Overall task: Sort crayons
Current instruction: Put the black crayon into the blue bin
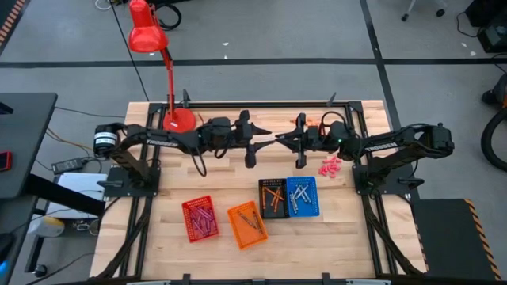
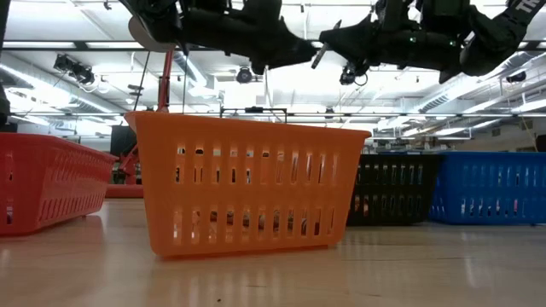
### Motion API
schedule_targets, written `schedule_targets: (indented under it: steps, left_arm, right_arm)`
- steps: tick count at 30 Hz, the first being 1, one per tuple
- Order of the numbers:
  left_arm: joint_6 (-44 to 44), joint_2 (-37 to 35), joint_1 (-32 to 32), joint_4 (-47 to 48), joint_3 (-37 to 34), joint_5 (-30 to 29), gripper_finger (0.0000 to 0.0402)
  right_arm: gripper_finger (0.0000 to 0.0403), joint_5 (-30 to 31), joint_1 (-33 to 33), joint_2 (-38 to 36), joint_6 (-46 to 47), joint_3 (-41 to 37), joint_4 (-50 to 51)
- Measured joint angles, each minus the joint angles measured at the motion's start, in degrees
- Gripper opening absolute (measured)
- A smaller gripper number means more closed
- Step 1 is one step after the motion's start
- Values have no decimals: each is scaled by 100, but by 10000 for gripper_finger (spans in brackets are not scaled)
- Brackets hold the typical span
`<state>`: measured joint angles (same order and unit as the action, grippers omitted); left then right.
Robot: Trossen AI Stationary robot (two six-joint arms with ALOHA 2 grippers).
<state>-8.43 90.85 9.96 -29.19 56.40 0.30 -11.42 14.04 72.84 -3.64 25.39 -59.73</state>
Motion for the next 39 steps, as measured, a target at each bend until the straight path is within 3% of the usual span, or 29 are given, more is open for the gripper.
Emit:
schedule_targets:
  steps: [5, 13, 22, 31, 39]
  left_arm:
    - [198, -182, 29, 801, 2, -1, 162]
    - [389, -97, -315, 1616, -208, 2, 162]
    - [303, -76, -488, 1646, -612, 2, 162]
    - [273, -68, -259, 1672, -625, -2, 162]
    - [271, -68, -93, 1670, -625, -2, 162]
  right_arm:
    - [40, -128, 48, 0, 254, 0, 561]
    - [41, -946, 59, 0, 1258, 0, 1975]
    - [42, -1897, -432, 0, 2470, 2, 2971]
    - [42, -1726, -828, -226, 3505, 0, 4615]
    - [42, -967, -1204, -1021, 4544, 0, 6226]
